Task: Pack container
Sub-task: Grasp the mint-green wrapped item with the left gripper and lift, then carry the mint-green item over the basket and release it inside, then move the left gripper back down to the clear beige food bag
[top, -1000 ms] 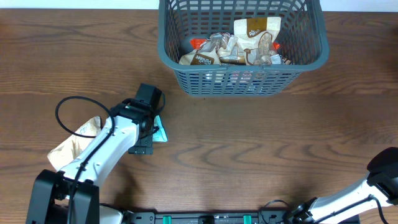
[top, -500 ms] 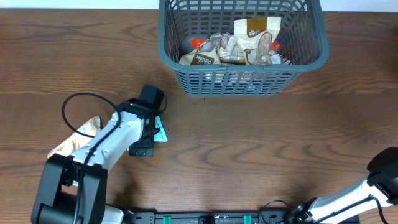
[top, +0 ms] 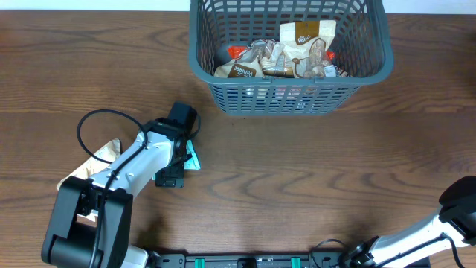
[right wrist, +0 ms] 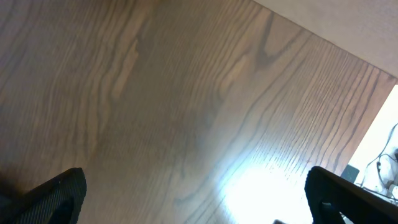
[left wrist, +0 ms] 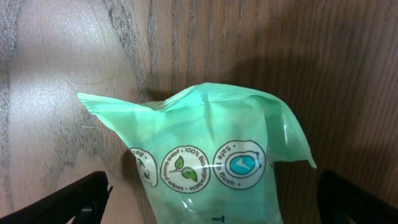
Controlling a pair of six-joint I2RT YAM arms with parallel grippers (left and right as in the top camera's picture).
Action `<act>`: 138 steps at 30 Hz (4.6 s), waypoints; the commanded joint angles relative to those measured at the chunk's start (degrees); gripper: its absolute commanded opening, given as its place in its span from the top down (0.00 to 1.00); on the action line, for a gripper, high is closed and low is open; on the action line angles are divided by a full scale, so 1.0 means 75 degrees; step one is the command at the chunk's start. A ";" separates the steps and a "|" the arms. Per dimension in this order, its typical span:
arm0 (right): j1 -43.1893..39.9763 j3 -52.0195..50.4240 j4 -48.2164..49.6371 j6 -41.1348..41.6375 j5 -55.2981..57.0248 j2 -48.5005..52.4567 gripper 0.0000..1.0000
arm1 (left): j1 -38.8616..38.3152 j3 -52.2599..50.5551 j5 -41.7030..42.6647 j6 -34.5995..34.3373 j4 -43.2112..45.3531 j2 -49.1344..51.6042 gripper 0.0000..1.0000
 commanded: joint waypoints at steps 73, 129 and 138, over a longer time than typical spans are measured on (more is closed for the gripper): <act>-0.0082 -0.0038 -0.0108 0.0079 -0.0035 -0.0035 0.01 | -0.1037 0.8183 0.0994 1.1083 0.1408 0.1507 0.83; -0.0082 -0.0038 -0.0458 0.0079 -0.0032 -0.0035 0.01 | -0.0347 0.9209 -0.0772 1.1887 -0.2652 -0.2474 0.01; -0.0082 -0.0038 -0.0460 0.0079 -0.0032 -0.0035 0.01 | -0.0344 0.9183 -0.1985 1.0847 -0.5403 -0.3031 0.01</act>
